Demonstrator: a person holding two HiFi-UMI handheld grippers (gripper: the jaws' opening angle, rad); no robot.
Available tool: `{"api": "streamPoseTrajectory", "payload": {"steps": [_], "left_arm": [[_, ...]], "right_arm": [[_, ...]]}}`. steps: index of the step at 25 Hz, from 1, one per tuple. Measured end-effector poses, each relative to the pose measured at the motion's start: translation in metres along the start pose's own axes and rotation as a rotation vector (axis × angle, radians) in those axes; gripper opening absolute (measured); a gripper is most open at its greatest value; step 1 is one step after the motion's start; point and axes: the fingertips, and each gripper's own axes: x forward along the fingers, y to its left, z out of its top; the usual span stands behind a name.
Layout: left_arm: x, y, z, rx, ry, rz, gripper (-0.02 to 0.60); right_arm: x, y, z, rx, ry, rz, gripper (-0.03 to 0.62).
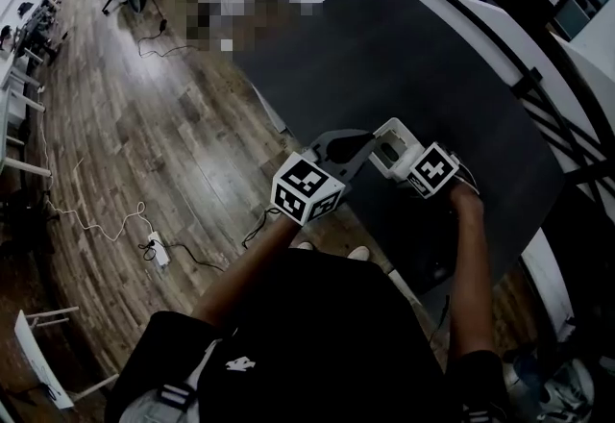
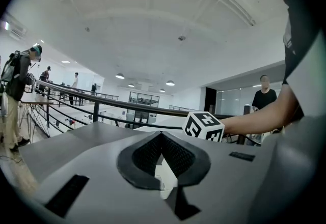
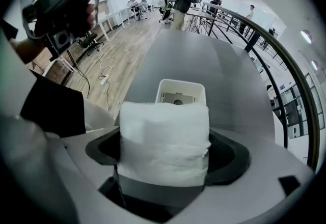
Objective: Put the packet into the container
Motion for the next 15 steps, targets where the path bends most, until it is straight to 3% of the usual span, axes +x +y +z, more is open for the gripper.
{"api": "streamPoseTrajectory", "payload": {"steps": [9,15], "left_arm": [[-0.024,0.031,0.001,-0.009,-0.003,0.117,0.005],[-0.032,0.037,-0.004,-0.019,0.004,0.15,0.005]], "right_arm": [[0.025,-0.044,0.047,-0.009,0.004,-0.042,0.486],[0.048,-0.049,0.058,-0.01,0.023,-0.034,0.486]]}}
